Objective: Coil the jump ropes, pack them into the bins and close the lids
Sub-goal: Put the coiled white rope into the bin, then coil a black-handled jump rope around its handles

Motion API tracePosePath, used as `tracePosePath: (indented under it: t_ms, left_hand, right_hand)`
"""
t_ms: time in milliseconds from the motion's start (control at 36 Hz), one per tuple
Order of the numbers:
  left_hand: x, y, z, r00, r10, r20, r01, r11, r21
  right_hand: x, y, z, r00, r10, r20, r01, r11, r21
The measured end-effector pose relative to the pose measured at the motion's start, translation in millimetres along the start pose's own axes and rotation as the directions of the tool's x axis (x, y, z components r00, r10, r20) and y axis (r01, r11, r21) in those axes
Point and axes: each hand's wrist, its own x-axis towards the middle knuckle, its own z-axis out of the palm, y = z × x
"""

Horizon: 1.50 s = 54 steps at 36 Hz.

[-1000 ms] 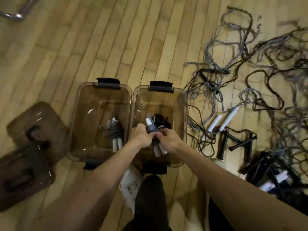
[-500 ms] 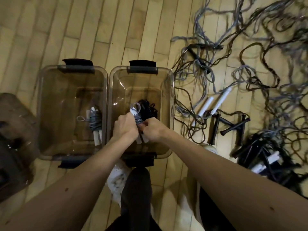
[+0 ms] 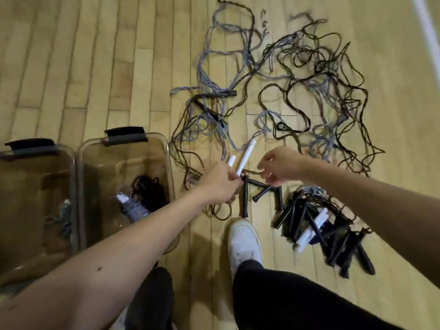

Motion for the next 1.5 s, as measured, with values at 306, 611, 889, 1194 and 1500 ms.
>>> tracePosePath:
  t_ms: [306, 611, 889, 1194, 1500]
  left_hand:
    - [76, -56, 109, 0.966, -0.253, -0.049, 0.25, 0.966, -0.06]
    - [95, -70, 113, 0.936, -0.332, -0.113, 0.312, 0.936, -0.166]
    - [53, -38, 85, 0.954, -0.256, 0.155, 0.279, 0.949, -0.145]
    - [-86, 112, 1, 0.975, 0.206, 0.087, -0.215, 0.971, 0.103]
    - [-348, 264, -59, 0.691, 0.712, -0.128, -0.645, 0.686, 0.337]
  right_hand:
    - [77, 92, 83, 0.991, -0.082, -0.105, 0.07, 0.99, -0.12]
    - [93, 98, 101, 0.975, -0.033, 0.222, -0.001, 0.988, 0.154]
    - [36, 105, 69, 0.918, -0.098, 0.384, -0.135, 0.833, 0.537]
    - [-125, 28, -16, 0.942, -0.267, 0.204, 0.015, 0.639, 0.769]
    - [-405, -61, -102, 0.764, -0.572, -0.296, 0.617, 0.515, 0.596]
